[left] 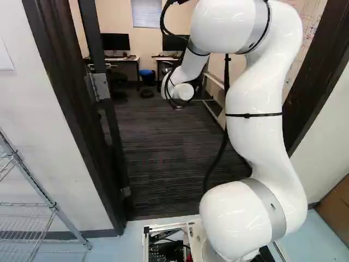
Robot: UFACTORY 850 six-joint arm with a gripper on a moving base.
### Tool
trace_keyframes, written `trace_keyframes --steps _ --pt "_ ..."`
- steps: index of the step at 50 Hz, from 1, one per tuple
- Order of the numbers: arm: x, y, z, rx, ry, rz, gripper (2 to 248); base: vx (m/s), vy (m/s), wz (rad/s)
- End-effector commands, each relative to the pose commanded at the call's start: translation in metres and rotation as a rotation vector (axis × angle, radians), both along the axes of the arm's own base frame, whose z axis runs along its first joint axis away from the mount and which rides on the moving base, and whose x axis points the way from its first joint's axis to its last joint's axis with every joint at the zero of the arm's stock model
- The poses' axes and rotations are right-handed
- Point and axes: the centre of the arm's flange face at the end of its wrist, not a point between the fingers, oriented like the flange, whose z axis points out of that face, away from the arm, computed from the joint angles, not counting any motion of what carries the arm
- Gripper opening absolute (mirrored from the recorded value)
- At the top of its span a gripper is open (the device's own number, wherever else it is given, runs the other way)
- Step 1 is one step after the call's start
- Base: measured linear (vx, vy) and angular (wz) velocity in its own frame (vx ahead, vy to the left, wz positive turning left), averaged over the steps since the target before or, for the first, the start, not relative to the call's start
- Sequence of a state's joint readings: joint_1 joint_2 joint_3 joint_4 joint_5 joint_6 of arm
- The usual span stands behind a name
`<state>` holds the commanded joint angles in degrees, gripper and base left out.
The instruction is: Open the door and move inside
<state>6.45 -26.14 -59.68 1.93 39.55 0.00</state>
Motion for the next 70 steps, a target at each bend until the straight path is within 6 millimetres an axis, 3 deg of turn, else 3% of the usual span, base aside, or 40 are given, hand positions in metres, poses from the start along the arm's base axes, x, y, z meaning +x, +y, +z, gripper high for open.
trace_keyframes --steps 18,36,53,70 --pt "-0.018 -0.006 0.002 -0.002 0.002 -0.005 247 0.0 0.0 0.0" --pt "-0.048 -0.015 0.005 -0.004 0.005 -0.013 247 0.0 0.0 0.0" --pt "-0.089 -0.026 0.005 -0.007 0.009 -0.024 247 0.0 0.0 0.0" --pt "-0.144 -0.039 0.002 -0.011 0.015 -0.037 247 0.0 0.0 0.0"
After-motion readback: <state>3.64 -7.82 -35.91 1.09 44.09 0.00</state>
